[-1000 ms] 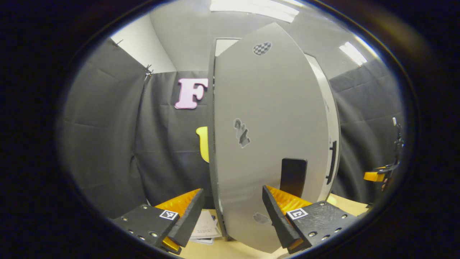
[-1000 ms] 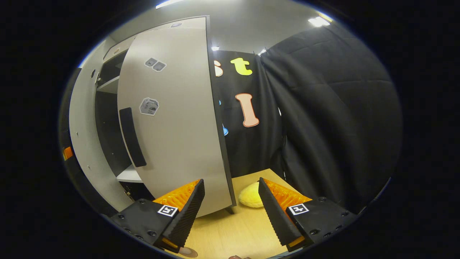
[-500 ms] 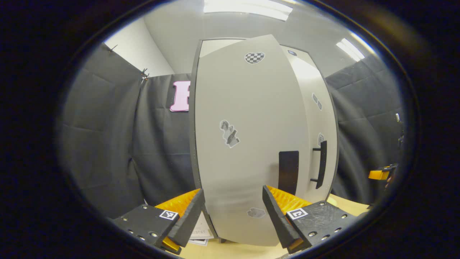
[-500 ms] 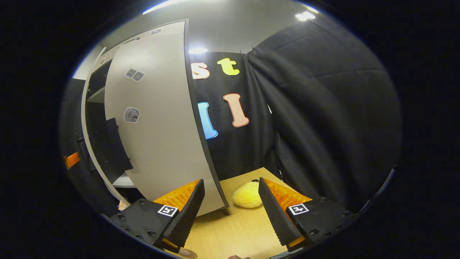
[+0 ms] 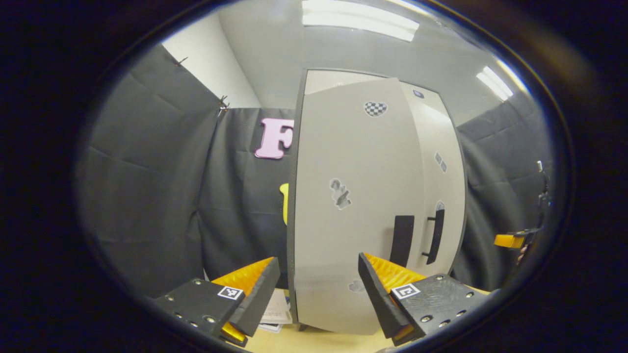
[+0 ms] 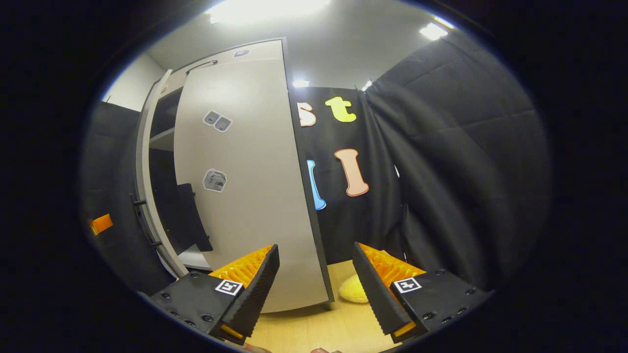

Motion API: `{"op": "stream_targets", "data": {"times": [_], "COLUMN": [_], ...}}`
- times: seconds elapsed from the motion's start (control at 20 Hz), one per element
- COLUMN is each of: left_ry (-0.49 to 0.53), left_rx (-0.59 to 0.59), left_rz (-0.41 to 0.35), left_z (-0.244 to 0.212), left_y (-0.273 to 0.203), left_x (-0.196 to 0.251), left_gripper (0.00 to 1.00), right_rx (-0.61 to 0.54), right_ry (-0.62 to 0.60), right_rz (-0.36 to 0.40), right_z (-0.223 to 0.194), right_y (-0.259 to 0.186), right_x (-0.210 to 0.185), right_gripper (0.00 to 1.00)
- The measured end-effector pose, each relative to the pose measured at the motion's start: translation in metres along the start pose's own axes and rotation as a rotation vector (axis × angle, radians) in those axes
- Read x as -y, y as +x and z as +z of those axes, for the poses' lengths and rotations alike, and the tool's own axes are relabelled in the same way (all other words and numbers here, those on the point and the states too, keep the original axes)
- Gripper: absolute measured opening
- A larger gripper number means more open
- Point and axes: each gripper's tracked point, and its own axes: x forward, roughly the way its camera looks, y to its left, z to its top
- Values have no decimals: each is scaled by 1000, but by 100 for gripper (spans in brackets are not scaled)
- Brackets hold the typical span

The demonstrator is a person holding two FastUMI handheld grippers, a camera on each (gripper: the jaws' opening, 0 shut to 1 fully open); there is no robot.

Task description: Grasp the bottle in the cabinet with the left hand and place it on the coaster, then close the right door with the right hand and the left door with the left hand.

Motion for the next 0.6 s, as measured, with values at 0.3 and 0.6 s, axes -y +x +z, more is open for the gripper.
{"op": "stream_targets", "data": {"times": [0.3, 0.6], "left_ry": [-38, 49], "left_rx": [67, 40], "left_rz": [49, 101], "left_z": [14, 15], "left_y": [-21, -22], "left_x": [-15, -34], "left_gripper": [93, 99], "right_rx": [39, 65], "right_ry": [-46, -81], "right_rz": [37, 43], "right_z": [12, 18], "right_y": [0, -1], "right_x": [-10, -10], "right_gripper": [96, 95]}}
